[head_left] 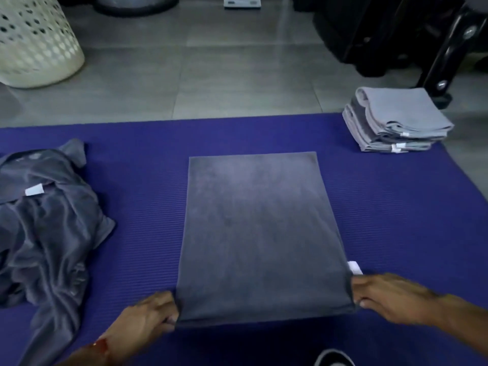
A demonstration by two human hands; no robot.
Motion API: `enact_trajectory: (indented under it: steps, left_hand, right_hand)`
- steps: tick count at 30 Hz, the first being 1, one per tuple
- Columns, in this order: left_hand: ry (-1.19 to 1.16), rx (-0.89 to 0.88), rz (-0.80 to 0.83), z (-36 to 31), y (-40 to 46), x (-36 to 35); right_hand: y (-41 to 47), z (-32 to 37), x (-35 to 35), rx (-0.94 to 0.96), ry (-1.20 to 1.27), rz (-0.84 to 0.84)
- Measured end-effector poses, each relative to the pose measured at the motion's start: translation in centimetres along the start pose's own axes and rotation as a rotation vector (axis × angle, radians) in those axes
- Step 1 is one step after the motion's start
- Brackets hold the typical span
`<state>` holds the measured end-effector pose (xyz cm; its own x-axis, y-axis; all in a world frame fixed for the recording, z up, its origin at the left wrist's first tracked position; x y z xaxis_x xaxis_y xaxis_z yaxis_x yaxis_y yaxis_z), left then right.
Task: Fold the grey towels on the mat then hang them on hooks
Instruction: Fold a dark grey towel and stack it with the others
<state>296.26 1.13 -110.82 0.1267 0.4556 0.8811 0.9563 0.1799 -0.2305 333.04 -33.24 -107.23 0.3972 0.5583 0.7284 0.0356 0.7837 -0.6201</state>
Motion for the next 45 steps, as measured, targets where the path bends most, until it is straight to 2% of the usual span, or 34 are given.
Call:
enact_trajectory:
  steps: [4, 6, 7, 9, 11, 14, 17, 20, 23, 26, 30, 34, 40, 43, 45]
  left_hand:
    - [0.015, -0.026, 0.129, -1.7, 0.0, 0.5]
    - [-0.058, 0.056, 0.14, -1.0, 2.4, 3.4]
    - [-0.118, 0.128, 0.101, -0.4, 4.3, 5.2]
    - [-0.225, 0.304, -0.084, 2.2, 9.1, 8.3]
    - [-0.304, 0.528, -0.208, 6.1, 14.7, 10.4]
    - [-0.482, 0.796, -0.233, 9.8, 21.8, 11.7]
    - [-0.619, 0.89, -0.236, 10.3, 26.5, 12.2]
    - [-0.749, 0.986, -0.353, 11.7, 28.7, 12.8]
    - [-0.805, 1.009, -0.466, 12.6, 29.9, 13.5]
    - [-0.845, 0.975, -0.53, 12.5, 30.4, 14.8]
    - [-0.945, 0.961, -0.514, 13.3, 29.1, 15.6]
    - [-0.973, 0.905, -0.537, 13.8, 28.3, 16.0]
    - [-0.833, 0.943, -0.665, 14.9, 30.2, 17.2]
    - [-0.711, 1.003, -0.688, 15.7, 30.7, 16.6]
    - [-0.568, 1.005, -0.632, 15.0, 31.0, 15.9]
  right_hand:
    - [0.1, 0.8, 1.3, 0.001, -0.017, 0.098]
    - [1.5, -0.1, 5.0, -0.065, 0.05, 0.033]
    - [2.6, -1.3, 7.0, -0.109, 0.09, -0.061]
    - [5.6, -4.2, 11.0, -0.172, 0.134, -0.278]
    - [9.2, -7.0, 14.3, -0.244, 0.162, -0.419]
    - [14.8, -11.5, 17.0, -0.416, 0.241, -0.488]
    - [19.1, -14.4, 18.0, -0.572, 0.362, -0.535]
    - [21.2, -15.9, 19.2, -0.73, 0.478, -0.636]
    - [22.1, -16.6, 20.0, -0.742, 0.605, -0.766]
    - [22.3, -17.0, 20.1, -0.672, 0.868, -0.889]
    - [21.2, -17.6, 20.3, -0.621, 1.137, -0.971]
    - [20.4, -18.6, 21.0, -0.611, 1.061, -0.991]
    - [20.6, -18.9, 22.2, -0.627, 1.002, -1.116]
    - [21.4, -19.2, 21.6, -0.648, 1.009, -1.123]
    - [21.1, -18.6, 21.7, -0.644, 0.884, -1.14]
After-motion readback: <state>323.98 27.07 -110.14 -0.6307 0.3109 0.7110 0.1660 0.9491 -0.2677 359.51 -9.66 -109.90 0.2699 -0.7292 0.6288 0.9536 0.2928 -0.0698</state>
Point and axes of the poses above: each hand's wrist, its own y-axis towards the middle knuckle, its own x-axis out of the back of the hand, z = x × y, the point moved 6 cm from there along y, towards the middle knuckle, and after that the axes turned 3 degrees about x, right-handed, at the moved point
